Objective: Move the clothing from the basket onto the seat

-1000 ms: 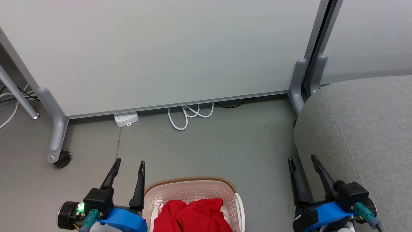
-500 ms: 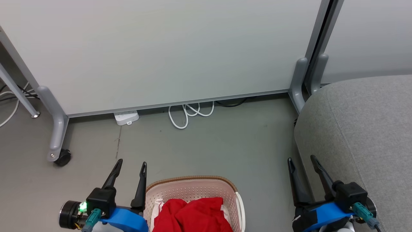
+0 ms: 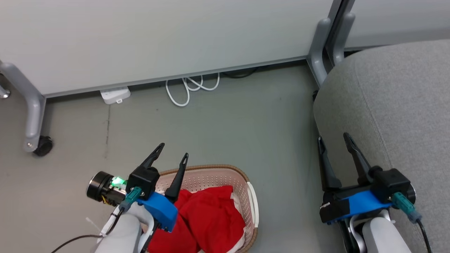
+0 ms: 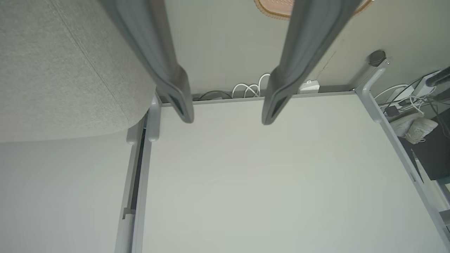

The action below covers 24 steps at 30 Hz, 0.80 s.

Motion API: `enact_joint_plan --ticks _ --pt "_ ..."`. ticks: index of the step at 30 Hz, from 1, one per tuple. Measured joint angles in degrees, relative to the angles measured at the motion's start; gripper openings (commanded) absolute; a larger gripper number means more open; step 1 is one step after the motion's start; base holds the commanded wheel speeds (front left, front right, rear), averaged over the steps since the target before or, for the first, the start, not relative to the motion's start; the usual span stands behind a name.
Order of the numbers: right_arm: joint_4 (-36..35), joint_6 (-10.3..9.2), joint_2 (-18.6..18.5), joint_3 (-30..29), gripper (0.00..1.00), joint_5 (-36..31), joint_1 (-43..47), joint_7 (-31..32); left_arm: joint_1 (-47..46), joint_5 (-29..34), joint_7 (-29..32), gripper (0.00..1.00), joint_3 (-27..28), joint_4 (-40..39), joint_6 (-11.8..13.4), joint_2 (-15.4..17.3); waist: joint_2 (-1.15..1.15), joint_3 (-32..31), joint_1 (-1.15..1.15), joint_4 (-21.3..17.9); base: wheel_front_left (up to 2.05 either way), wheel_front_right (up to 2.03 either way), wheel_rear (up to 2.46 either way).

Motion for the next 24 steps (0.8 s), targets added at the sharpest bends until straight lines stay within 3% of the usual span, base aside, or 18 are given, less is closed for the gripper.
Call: enact_joint_plan --ticks 17,24 --pt "-4.6 0.0 0.0 1.4 1.0 0.0 -11.8 0.0 -20.6 -3.4 0.1 1.0 -21.7 27.3 -0.4 5.4 0.0 19.9 0.01 -5.9 0.0 0.0 0.0" --pt "-6.6 0.01 -0.1 1.4 1.0 -0.7 -16.0 0.0 -27.2 -6.5 3.1 1.0 -30.0 35.4 -0.4 5.7 0.0 28.4 0.01 -7.9 0.0 0.0 0.0"
